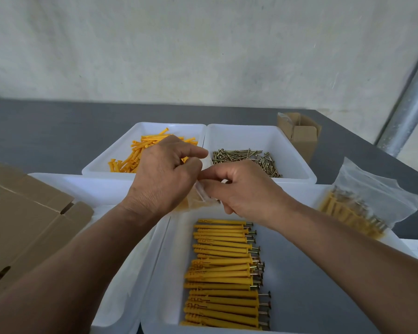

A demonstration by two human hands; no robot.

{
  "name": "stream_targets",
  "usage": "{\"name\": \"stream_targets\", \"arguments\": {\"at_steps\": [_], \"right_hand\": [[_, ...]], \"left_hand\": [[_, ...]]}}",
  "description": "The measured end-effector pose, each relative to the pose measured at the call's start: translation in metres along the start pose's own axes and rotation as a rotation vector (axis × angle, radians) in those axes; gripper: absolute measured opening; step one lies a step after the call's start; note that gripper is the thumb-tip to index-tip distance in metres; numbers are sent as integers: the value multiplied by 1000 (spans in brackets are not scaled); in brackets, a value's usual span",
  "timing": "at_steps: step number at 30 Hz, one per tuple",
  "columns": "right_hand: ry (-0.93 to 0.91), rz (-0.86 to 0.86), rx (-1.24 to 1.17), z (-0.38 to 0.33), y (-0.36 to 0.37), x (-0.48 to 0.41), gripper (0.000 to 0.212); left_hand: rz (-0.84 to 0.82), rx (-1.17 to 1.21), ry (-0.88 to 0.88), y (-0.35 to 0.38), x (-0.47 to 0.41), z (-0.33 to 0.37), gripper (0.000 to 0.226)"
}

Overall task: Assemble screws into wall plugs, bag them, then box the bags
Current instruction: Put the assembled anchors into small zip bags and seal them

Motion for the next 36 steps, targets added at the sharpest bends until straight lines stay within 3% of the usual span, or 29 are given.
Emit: {"name": "stream_targets", "arguments": {"at_steps": [4,7,10,13,19,26,36], "right_hand": [[-14,71,60,-6,-11,0,16],[73,126,185,-7,-25,-1,20],[280,-183,502,0,-25,5,25],[407,-514,803,11,-16,17,19],[557,-761,826,31,-1,26,42],[534,-812,915,39,8,27,42],[575,-828,861,42,12,26,41]], "left_hand": [[15,24,-29,-1,0,-1,41],[21,36,-54,-1,-1,-3,32],[18,29,-61,-1,-1,-3,28],[9,39,-74,-2,0,-1,40],[9,43,-77,-2,0,-1,41],[6,47,-66,-1,0,-1,41],[5,57,-61,0,-1,-2,41]]}}
Point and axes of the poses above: each hand's wrist, its own x-axis away from the middle knuckle, its own y-axis out of the palm, z = x × y, the point moved 3 cm from there along -x, towards the middle knuckle, and after that the axes turned 9 degrees about -x, right-handed, at the moved point
